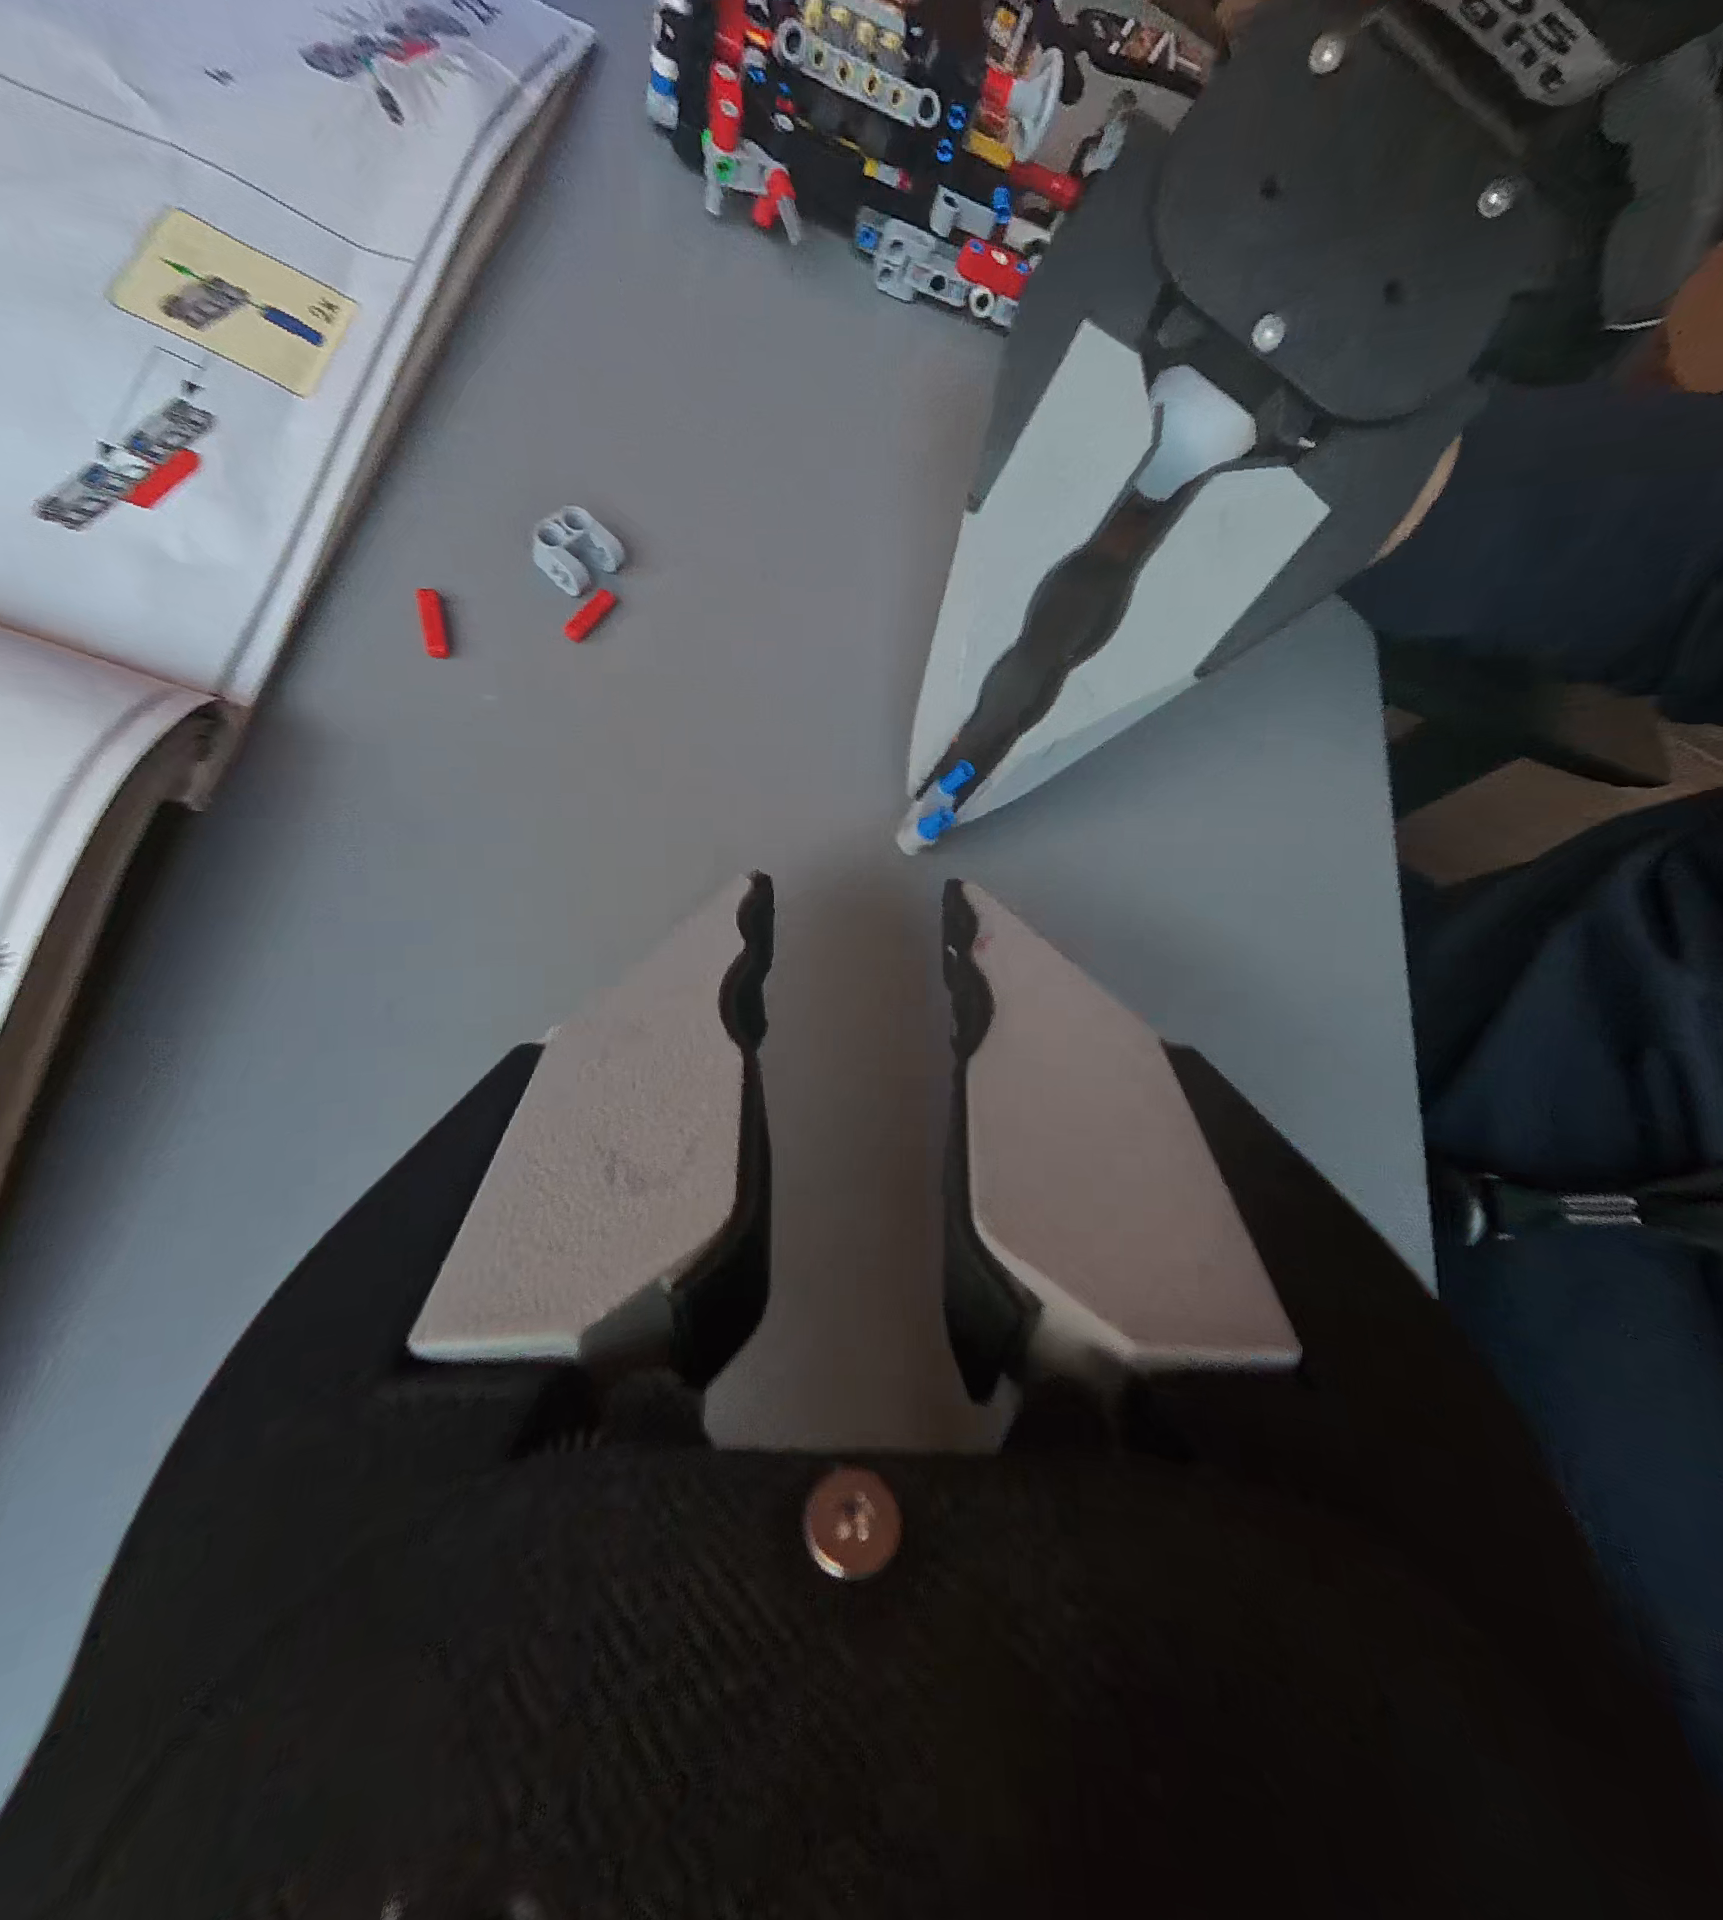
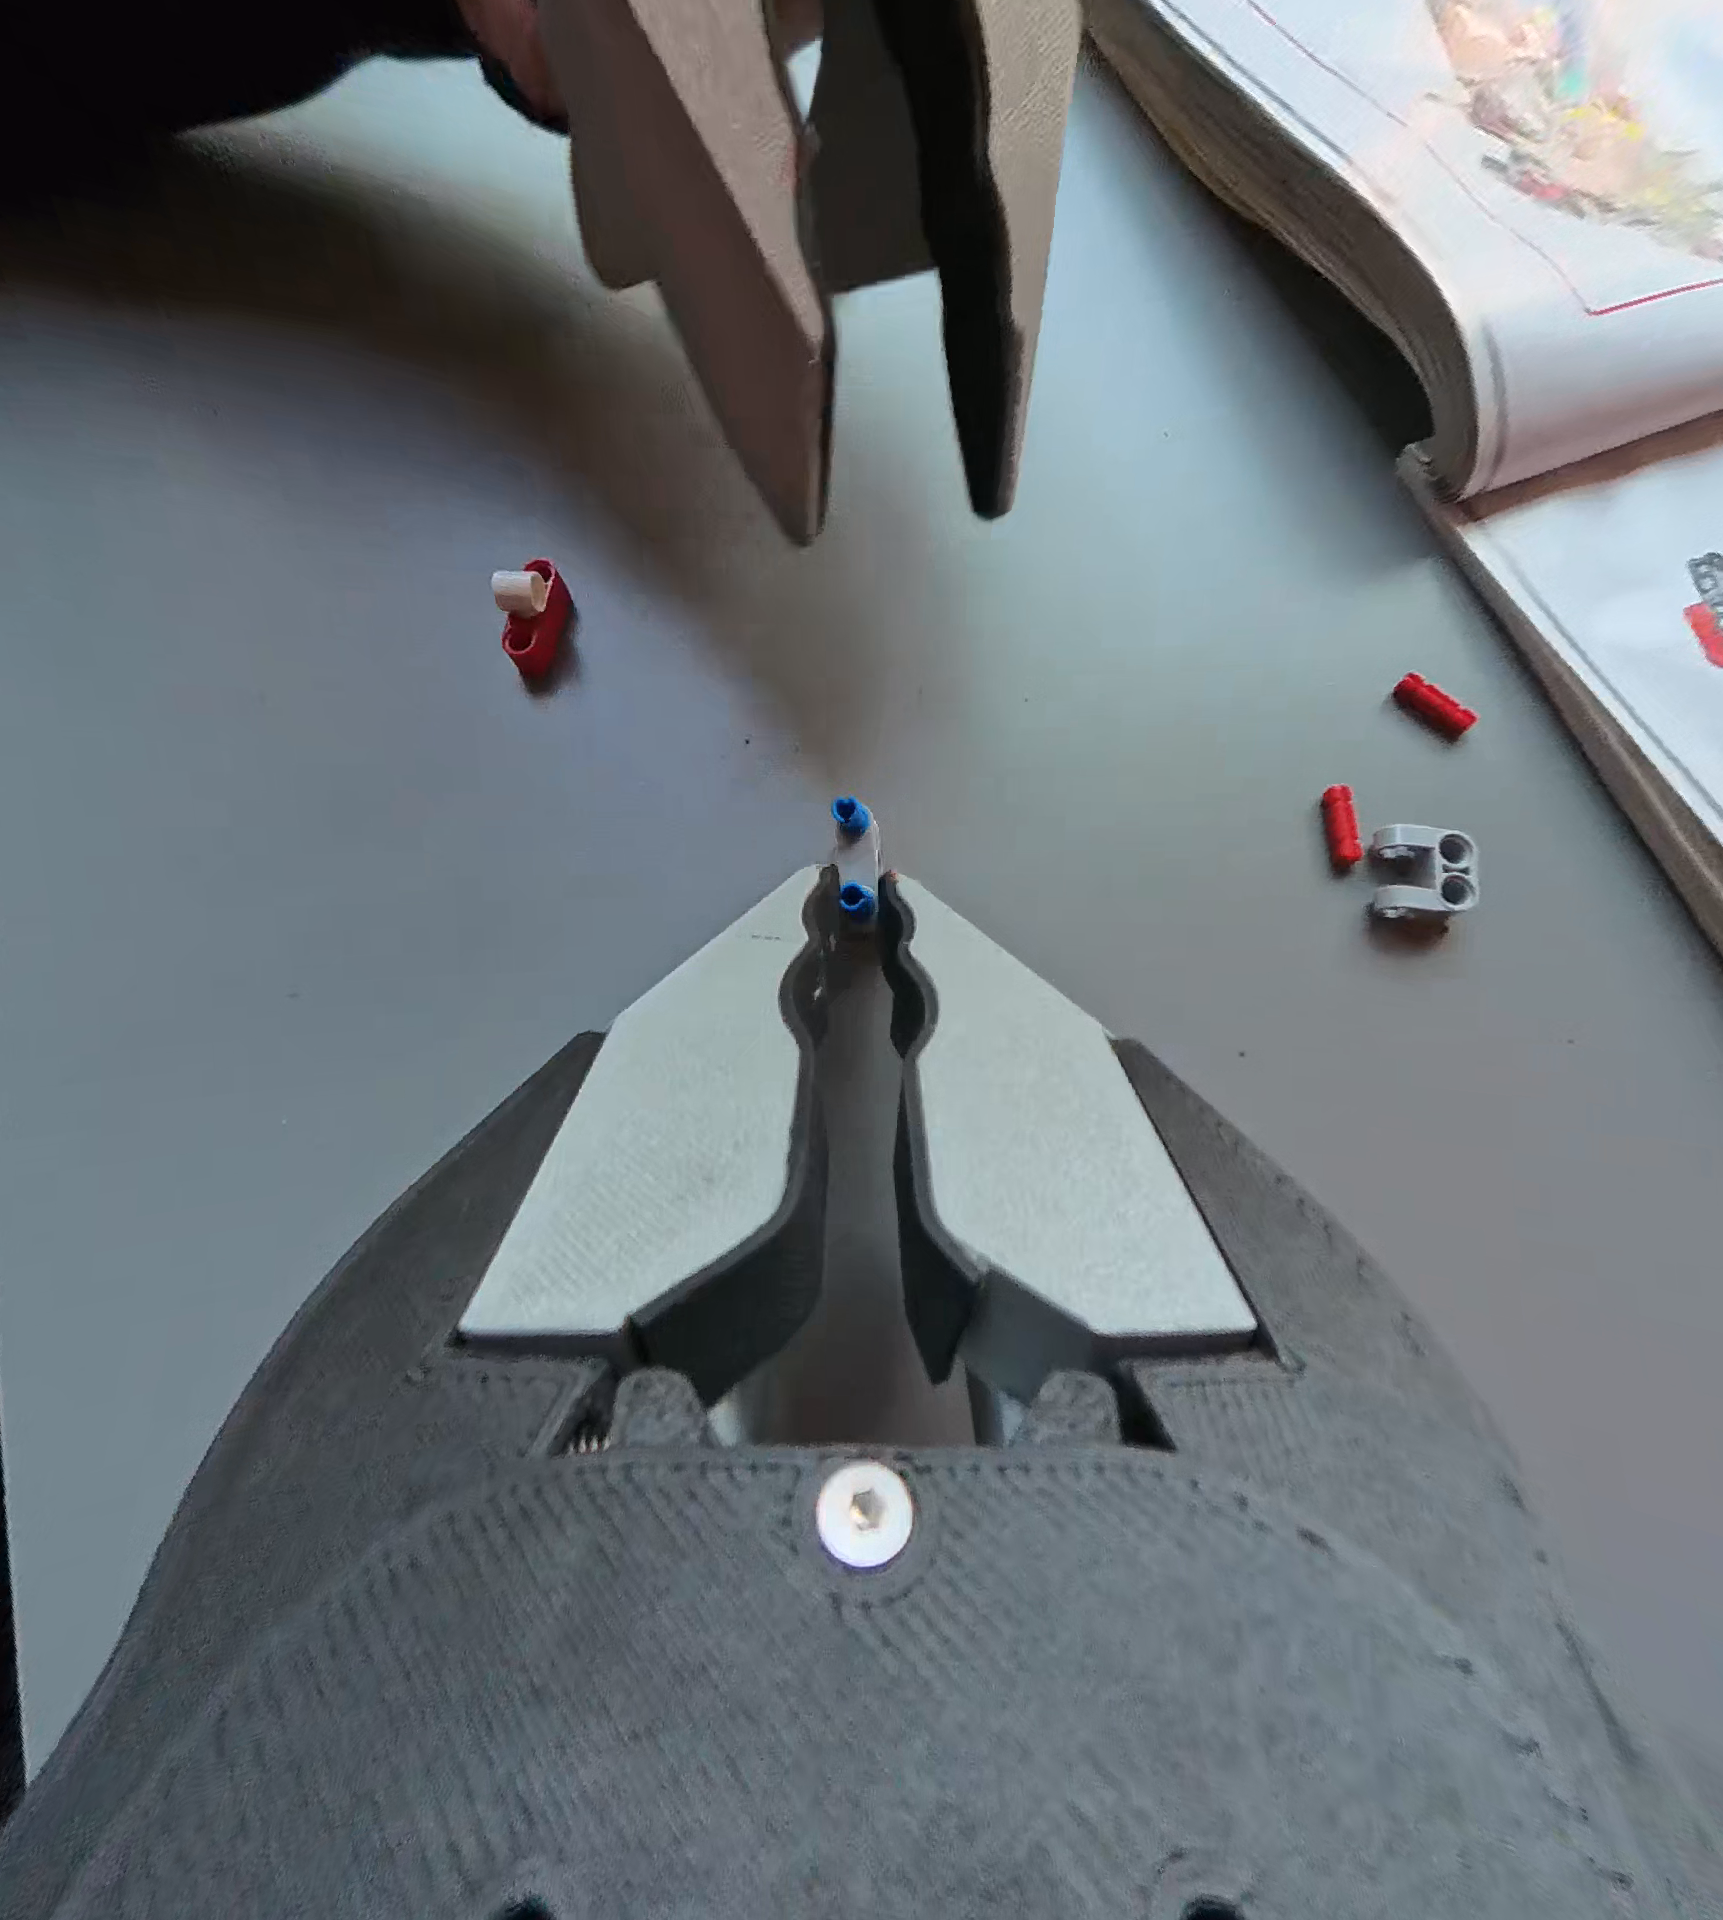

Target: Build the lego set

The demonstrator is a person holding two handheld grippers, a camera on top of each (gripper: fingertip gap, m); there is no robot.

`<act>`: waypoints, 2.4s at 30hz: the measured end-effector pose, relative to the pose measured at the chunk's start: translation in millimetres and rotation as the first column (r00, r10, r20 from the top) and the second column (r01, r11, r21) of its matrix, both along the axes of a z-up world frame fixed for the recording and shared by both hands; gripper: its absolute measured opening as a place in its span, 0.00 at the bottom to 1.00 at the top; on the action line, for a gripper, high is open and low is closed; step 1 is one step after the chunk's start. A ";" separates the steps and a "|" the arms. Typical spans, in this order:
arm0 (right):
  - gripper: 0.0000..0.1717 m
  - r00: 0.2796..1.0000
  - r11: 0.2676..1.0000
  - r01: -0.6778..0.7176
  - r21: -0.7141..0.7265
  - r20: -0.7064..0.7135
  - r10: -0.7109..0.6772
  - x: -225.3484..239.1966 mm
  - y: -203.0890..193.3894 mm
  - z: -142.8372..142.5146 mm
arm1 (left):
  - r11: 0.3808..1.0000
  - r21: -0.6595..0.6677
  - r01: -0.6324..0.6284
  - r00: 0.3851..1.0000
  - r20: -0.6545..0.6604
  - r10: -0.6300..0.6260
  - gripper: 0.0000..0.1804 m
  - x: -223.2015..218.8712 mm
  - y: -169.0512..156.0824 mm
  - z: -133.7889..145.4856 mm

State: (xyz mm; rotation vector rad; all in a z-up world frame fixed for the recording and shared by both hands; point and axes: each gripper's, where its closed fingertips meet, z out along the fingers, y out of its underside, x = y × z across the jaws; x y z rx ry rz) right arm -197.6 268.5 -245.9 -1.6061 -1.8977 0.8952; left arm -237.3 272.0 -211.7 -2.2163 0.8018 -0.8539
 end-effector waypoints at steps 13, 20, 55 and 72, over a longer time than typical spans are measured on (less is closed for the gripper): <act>0.03 0.995 0.999 -0.041 0.018 -0.089 0.042 4.0 -7.5 13.0 | 0.990 0.116 -0.080 0.997 -0.008 0.081 0.12 -16.5 0.6 12.4; 0.03 0.998 0.999 -0.045 -0.013 -0.035 0.045 5.4 -6.3 5.7 | 0.990 0.112 0.086 0.996 0.000 -0.087 0.12 -16.6 -35.0 15.7; 0.15 0.909 0.975 0.208 0.078 -0.383 -0.164 11.4 26.9 72.0 | 0.966 0.256 -0.034 0.987 -0.141 0.073 0.16 -50.0 -64.7 48.3; 0.14 0.866 0.923 0.358 0.141 -0.420 -0.272 12.3 48.1 72.8 | 0.899 0.237 -0.369 0.893 -0.179 0.413 0.13 -123.0 -129.0 9.1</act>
